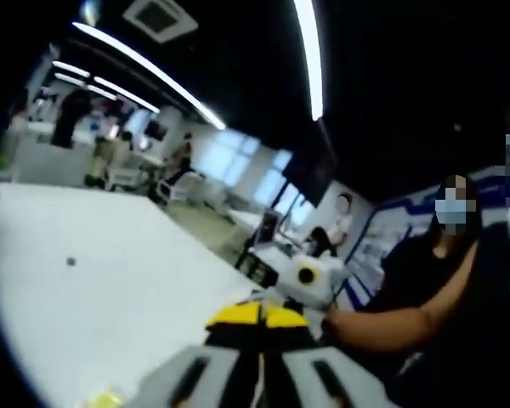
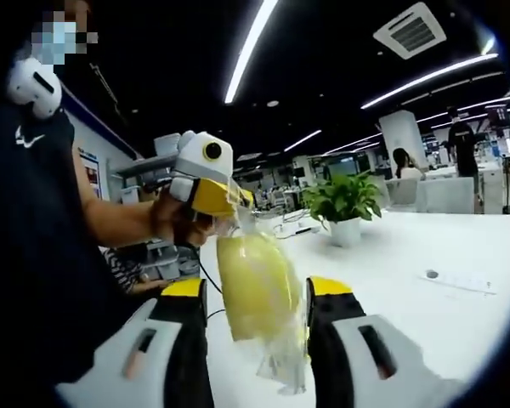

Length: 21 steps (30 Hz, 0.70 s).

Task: Compare the silicone blocks by pressing each to a similar depth, holding the contact briefly, and releasing to observe deformation and rebound differences across the visible hardness samples.

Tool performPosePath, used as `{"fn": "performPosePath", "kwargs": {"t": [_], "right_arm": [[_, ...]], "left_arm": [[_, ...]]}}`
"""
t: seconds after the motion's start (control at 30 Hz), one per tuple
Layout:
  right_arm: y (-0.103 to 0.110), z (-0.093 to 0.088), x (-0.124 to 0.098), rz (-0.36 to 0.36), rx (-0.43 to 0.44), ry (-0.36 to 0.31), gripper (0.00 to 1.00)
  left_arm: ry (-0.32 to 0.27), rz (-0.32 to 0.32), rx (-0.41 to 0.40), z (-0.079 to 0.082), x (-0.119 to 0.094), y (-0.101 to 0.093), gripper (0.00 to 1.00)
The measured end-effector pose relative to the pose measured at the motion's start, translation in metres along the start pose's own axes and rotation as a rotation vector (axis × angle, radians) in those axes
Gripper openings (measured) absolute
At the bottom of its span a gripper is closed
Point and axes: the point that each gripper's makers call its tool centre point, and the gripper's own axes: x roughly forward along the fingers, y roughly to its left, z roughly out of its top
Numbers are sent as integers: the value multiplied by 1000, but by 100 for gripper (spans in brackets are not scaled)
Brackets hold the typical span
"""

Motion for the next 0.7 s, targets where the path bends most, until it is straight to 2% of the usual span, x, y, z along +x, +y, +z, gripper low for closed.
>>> {"fn": "performPosePath", "kwargs": {"t": [0.17, 0.37, 0.53, 0.7], "right_arm": [[4, 5, -1, 23, 9, -21, 33], [7, 0, 1, 42, 15, -6, 29], [16, -6, 11, 61, 19, 8, 28], [25, -3, 23, 68, 9, -5, 24]], "left_arm": [[-10, -22, -6, 3, -1, -5, 0], [-12, -26, -14, -1, -4, -5, 0], [-23, -23, -27, -7, -18, -4, 0], [-50, -12, -40, -4, -34, -3, 0]]}}
